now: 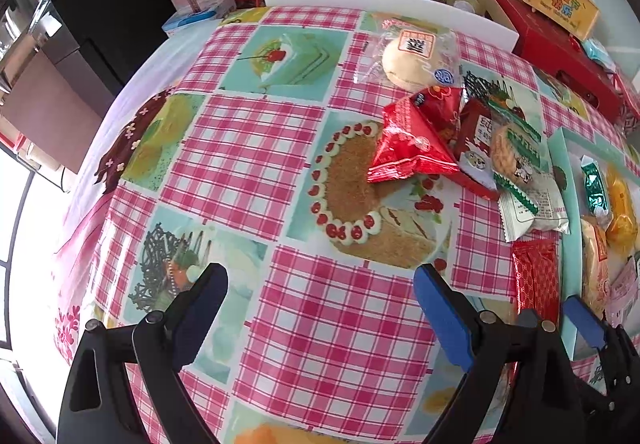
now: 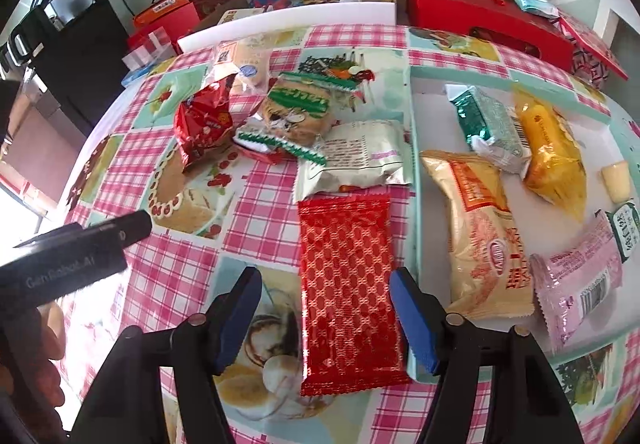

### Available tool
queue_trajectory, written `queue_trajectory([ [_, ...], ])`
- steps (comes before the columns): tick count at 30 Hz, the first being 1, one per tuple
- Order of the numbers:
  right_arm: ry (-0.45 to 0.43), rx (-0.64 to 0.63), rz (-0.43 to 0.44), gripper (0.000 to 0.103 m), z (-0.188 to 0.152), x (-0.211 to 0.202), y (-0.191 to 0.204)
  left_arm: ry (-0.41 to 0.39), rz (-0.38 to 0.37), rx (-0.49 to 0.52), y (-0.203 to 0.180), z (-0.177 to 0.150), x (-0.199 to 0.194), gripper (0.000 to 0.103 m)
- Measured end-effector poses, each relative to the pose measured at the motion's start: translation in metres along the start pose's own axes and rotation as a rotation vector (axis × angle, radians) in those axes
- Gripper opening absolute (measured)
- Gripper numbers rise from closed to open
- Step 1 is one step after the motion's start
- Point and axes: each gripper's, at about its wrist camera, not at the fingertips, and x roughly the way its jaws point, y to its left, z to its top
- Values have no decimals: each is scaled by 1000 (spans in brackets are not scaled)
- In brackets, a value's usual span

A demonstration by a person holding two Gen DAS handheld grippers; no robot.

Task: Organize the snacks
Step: 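Close the right tool on the red patterned wrapper bar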

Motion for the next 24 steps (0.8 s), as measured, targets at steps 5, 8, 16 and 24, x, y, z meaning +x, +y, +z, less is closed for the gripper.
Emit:
queue_trajectory([
  [5, 3, 8, 20, 69, 1, 0, -3, 21, -8, 0, -3, 0, 7, 94],
  [8, 11, 1, 40, 69, 1, 2, -1, 26, -9, -1, -2, -1, 8, 94],
  [16, 46, 23, 144, 69, -2, 7, 0, 37, -12, -7, -2, 0, 12, 94],
  [24, 61, 43, 255, 69, -2, 10, 2, 38, -10, -19, -1, 1, 14, 94],
])
